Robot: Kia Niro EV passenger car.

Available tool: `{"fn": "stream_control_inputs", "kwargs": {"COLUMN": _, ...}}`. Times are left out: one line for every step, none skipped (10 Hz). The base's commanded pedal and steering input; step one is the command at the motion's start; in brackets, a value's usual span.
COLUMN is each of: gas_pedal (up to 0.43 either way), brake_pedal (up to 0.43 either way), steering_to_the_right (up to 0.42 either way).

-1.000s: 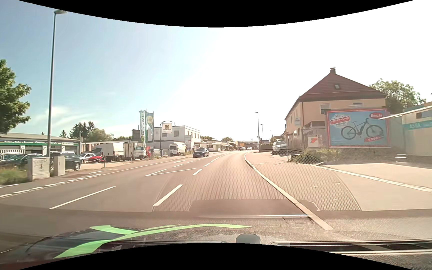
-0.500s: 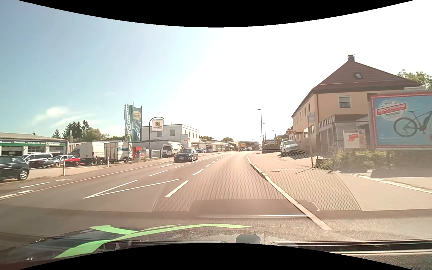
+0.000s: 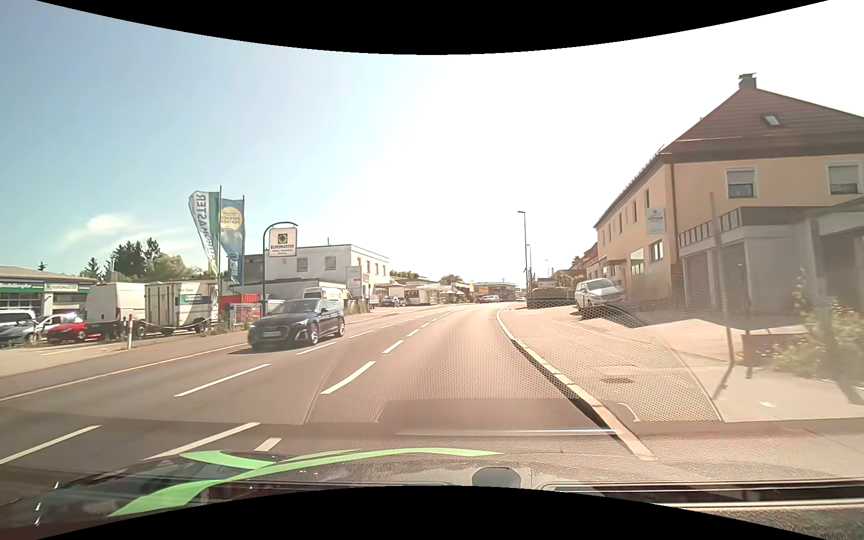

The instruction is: Follow the waypoints while adhering to traffic rules and regulations

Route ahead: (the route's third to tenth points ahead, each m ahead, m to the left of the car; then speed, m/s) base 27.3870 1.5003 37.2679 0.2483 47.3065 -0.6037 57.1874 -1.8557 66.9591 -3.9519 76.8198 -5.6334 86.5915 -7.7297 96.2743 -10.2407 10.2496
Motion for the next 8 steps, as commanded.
{"fn": "stream_control_inputs", "kwargs": {"gas_pedal": 0.209, "brake_pedal": 0.0, "steering_to_the_right": 0.004}}
{"fn": "stream_control_inputs", "kwargs": {"gas_pedal": 0.209, "brake_pedal": 0.0, "steering_to_the_right": 0.004}}
{"fn": "stream_control_inputs", "kwargs": {"gas_pedal": 0.209, "brake_pedal": 0.0, "steering_to_the_right": 0.003}}
{"fn": "stream_control_inputs", "kwargs": {"gas_pedal": 0.209, "brake_pedal": 0.0, "steering_to_the_right": 0.003}}
{"fn": "stream_control_inputs", "kwargs": {"gas_pedal": 0.209, "brake_pedal": 0.0, "steering_to_the_right": 0.003}}
{"fn": "stream_control_inputs", "kwargs": {"gas_pedal": 0.209, "brake_pedal": 0.0, "steering_to_the_right": 0.003}}
{"fn": "stream_control_inputs", "kwargs": {"gas_pedal": 0.209, "brake_pedal": 0.0, "steering_to_the_right": 0.002}}
{"fn": "stream_control_inputs", "kwargs": {"gas_pedal": 0.209, "brake_pedal": 0.0, "steering_to_the_right": 0.004}}
